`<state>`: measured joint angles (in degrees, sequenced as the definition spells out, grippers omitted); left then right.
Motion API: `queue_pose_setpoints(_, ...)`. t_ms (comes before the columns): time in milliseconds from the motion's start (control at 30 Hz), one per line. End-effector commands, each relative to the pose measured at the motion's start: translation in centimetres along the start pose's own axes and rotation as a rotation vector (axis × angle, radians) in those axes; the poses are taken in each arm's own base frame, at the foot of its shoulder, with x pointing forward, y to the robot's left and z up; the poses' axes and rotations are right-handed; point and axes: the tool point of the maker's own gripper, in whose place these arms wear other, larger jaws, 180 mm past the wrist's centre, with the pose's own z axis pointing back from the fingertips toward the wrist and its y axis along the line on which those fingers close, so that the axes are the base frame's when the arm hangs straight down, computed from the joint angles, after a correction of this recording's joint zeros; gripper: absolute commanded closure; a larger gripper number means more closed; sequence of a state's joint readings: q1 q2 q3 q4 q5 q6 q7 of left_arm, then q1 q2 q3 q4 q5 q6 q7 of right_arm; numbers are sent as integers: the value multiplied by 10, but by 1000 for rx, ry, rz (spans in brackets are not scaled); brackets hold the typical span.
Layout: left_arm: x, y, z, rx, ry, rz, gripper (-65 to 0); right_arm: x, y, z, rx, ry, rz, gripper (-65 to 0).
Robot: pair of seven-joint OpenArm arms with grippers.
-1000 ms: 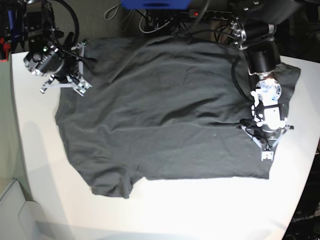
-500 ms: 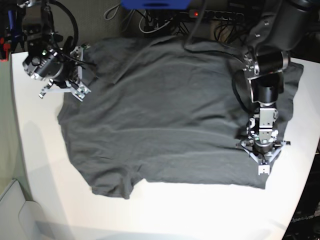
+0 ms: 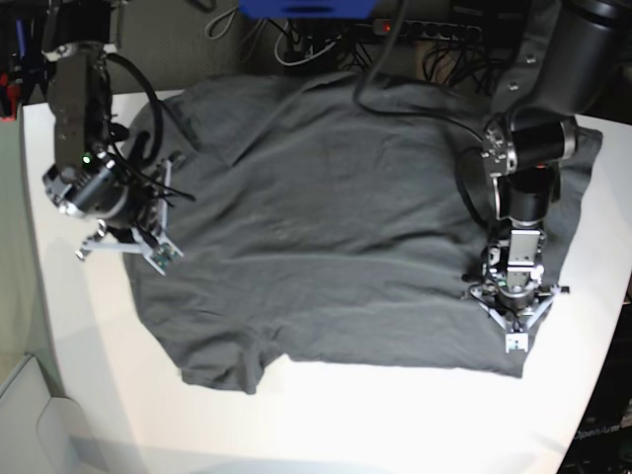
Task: Layout the t-shirt on the table in an organized manner, then fold the t-shirt properly
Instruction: 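Move the right gripper down the shirt side and grasp the edge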
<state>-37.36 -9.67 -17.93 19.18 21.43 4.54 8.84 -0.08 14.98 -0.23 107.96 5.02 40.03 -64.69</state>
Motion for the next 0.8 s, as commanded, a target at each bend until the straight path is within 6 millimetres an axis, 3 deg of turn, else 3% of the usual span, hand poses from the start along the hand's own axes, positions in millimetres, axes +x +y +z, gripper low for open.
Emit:
queue_pose_setpoints(0,4,-4,0,-23,19,11,-2,7,-12,-3,-19,-12,-8,-19)
queue_pose_setpoints(67,-8,-5,0,-25,38,8,-2,14,-18,-21,9,-2,-51,-19)
queue_pose_setpoints(300,-29,-4,2,-25,64,0,-2,5,-20,-80,139,47,-176,-19)
queue_pose_setpoints(567,-29,-2,2,-23,66,1,-2,-14,-34,-118,206,50,-300,-19)
queue_pose_setpoints(700,-22,-3,1,-24,48,8,-2,-19,-48,-128,212,36,-359,-19)
queue_pose_setpoints(767,-6,-3,0,-25,25,17,-2,-20,-58,-130,205,20,-385,-19)
